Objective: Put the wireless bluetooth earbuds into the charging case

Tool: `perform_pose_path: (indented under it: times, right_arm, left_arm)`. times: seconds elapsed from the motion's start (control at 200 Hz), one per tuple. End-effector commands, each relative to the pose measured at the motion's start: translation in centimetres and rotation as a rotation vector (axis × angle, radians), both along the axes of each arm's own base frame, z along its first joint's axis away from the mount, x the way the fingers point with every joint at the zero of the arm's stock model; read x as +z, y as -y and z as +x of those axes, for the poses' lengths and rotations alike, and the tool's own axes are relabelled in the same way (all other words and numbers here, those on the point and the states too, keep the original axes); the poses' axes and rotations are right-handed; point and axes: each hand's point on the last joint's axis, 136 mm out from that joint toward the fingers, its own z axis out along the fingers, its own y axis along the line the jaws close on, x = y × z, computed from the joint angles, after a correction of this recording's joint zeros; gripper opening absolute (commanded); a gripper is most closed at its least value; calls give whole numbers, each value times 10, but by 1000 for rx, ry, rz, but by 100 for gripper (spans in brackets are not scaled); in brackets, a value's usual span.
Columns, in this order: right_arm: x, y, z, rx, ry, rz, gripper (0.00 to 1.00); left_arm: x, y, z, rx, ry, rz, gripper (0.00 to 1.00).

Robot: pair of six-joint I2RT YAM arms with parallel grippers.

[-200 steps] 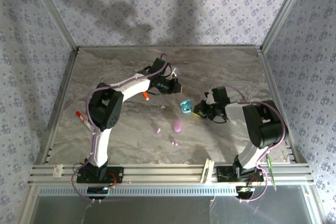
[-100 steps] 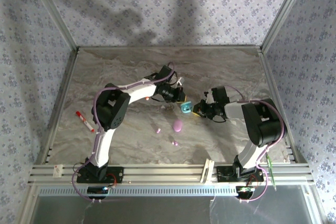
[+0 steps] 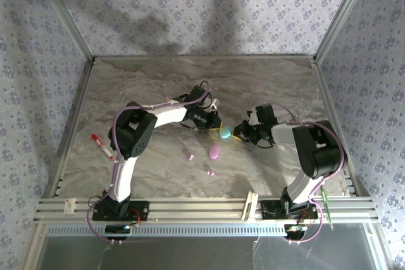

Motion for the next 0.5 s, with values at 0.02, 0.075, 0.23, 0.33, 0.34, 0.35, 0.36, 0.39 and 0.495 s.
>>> perform_pose_path:
  times: [0.02,0.075,0.23,0.33,0.34,0.35,0.36,0.39,0.495]
  right_arm:
    - [13,5,-6,11,30,-43,0]
    - [18,6,-6,15,43,-59,0]
    - [30,1,-6,54,82,-106,0]
    - [35,-4,-4,80,95,-124,0]
    - [35,-5,-4,83,95,-124,0]
    - [35,-6,-4,86,95,-124,0]
    - [35,-7,-4,90,95,-123,0]
    - [36,-9,-3,99,97,-123,0]
    - [35,-17,-1,123,97,-126,0]
  left_arm:
    - [32,-4,2,25,62,-25,10]
    - [37,-7,2,34,76,-23,11]
    - [49,-18,1,59,110,-14,13]
    - [53,-27,1,84,128,-8,15]
    - [53,-28,1,87,129,-8,15]
    - [53,-29,1,89,130,-7,15]
    - [54,-30,0,92,132,-6,15]
    - [54,-33,0,97,134,-4,15]
    - [53,-42,-3,115,140,6,17]
